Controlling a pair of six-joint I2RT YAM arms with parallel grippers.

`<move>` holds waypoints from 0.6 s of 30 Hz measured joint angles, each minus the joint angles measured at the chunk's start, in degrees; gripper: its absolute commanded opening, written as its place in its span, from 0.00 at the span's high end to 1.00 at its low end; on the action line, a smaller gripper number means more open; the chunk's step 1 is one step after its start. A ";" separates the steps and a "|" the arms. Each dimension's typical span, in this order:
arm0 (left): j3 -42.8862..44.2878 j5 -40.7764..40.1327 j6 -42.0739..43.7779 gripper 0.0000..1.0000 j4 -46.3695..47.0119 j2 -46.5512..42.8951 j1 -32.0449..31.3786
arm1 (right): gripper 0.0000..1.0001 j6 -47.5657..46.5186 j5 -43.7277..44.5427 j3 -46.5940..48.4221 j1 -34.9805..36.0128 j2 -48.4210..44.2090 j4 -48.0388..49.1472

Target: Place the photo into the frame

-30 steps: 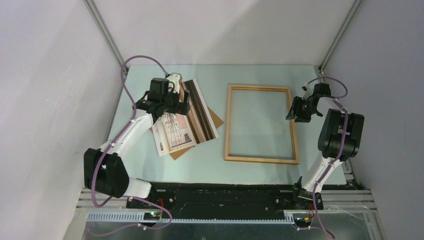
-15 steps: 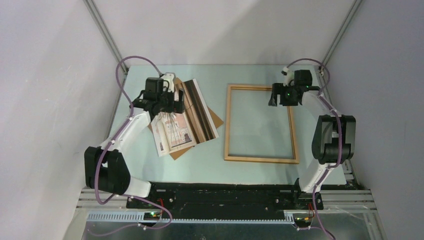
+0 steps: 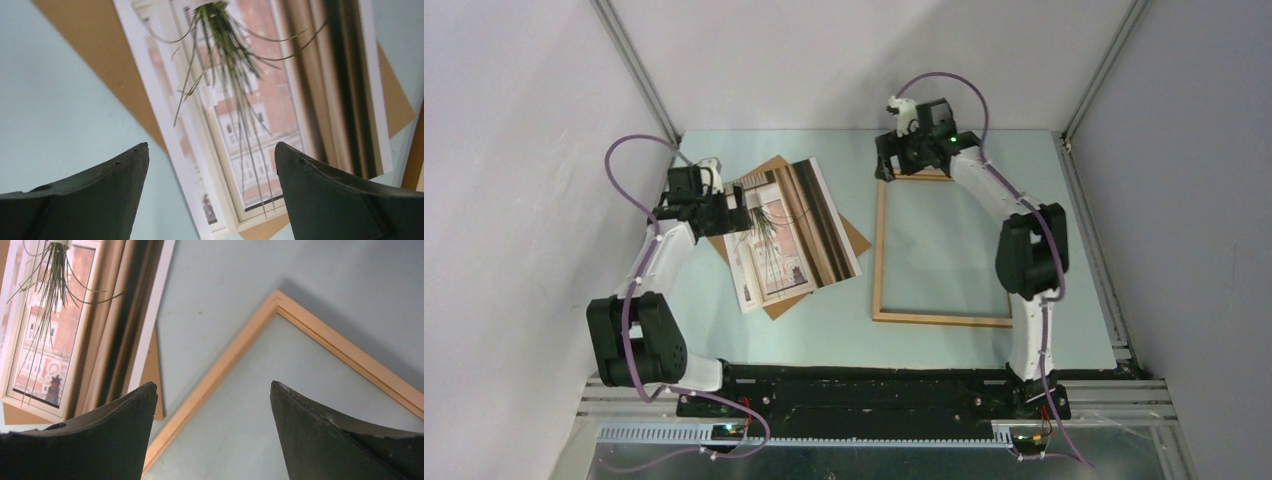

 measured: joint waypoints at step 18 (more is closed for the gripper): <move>-2.82 7.28 -1.86 0.02 -2.27 9.11 11.54 | 0.16 10.91 -9.44 28.46 8.13 28.65 -6.38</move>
